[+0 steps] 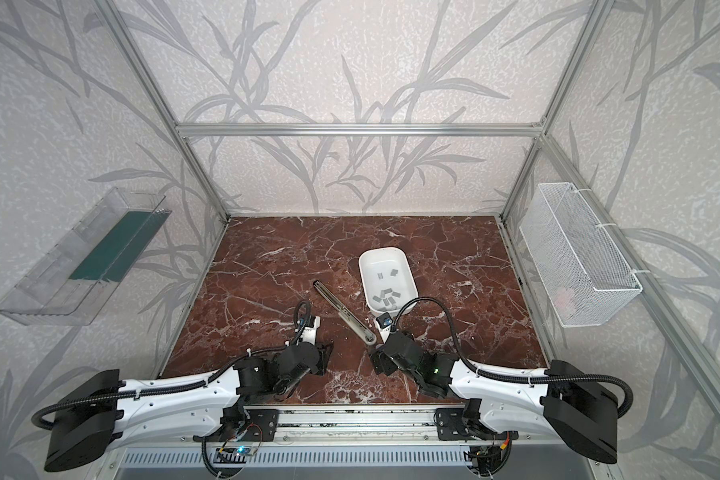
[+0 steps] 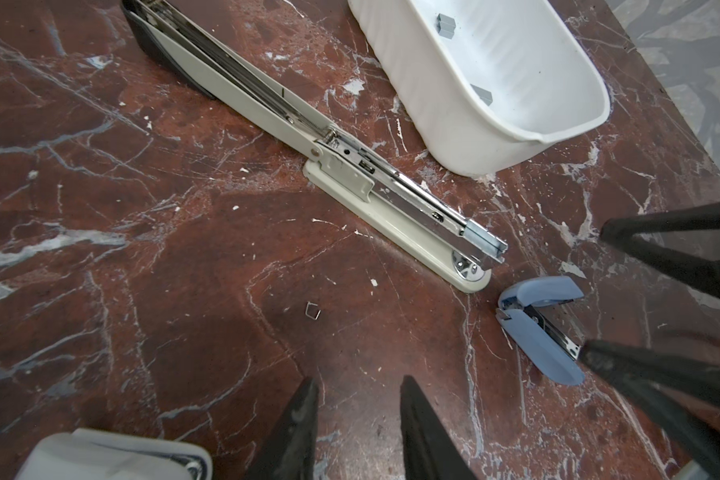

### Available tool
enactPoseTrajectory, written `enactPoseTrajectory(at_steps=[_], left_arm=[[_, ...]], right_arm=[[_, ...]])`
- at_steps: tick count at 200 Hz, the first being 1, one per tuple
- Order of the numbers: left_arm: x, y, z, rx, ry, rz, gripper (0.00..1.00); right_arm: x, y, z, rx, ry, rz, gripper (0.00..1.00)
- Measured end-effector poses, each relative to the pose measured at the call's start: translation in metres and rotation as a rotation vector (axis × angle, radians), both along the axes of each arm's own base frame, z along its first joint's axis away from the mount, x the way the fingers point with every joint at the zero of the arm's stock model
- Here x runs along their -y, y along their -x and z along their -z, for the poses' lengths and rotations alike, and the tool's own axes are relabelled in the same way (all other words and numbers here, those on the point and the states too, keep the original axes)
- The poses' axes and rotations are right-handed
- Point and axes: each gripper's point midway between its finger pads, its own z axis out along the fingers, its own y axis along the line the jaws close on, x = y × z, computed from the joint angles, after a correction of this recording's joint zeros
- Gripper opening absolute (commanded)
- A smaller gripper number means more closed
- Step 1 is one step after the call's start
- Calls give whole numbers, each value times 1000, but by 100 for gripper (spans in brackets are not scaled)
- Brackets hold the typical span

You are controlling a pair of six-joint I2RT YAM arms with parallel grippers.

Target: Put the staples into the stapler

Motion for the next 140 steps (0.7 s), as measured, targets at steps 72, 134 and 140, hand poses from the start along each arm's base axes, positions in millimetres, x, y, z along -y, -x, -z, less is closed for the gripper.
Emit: enactPoseTrajectory(at_steps=[72, 134, 140], left_arm=[[5, 0, -3, 2, 19, 14, 35], [6, 1, 0, -7, 14, 19, 35], [6, 1, 0, -8, 13, 20, 35]], right_arm=[[3, -1, 46, -93, 109, -56, 99], [-15, -4, 47, -116, 105, -98, 97], [-15, -3, 46, -119, 100, -102, 97]])
